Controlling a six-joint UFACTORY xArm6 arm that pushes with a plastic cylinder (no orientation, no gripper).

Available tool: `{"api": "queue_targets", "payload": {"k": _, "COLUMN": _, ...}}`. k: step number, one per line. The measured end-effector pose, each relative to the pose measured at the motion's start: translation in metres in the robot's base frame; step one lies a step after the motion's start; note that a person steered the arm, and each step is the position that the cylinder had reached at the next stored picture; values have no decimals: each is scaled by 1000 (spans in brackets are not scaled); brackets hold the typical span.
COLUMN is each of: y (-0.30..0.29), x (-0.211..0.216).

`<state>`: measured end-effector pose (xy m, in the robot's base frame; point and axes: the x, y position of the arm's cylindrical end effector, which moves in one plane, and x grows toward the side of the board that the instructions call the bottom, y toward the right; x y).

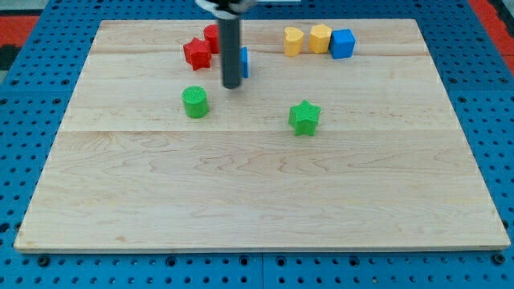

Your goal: Push the green circle a bit left down

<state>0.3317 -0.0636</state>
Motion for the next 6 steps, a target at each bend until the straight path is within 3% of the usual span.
{"api": "queue_targets", "payload": {"k": 1, "y": 24, "x": -40}}
{"api": "queue_targets", "payload": {"k": 3, "y": 68, "x": -55}}
{"api": "queue_targets", "payload": {"k": 5, "y": -43, "x": 40}}
{"api": "queue_targets", "payload": {"k": 6, "y": -113, "x": -4}}
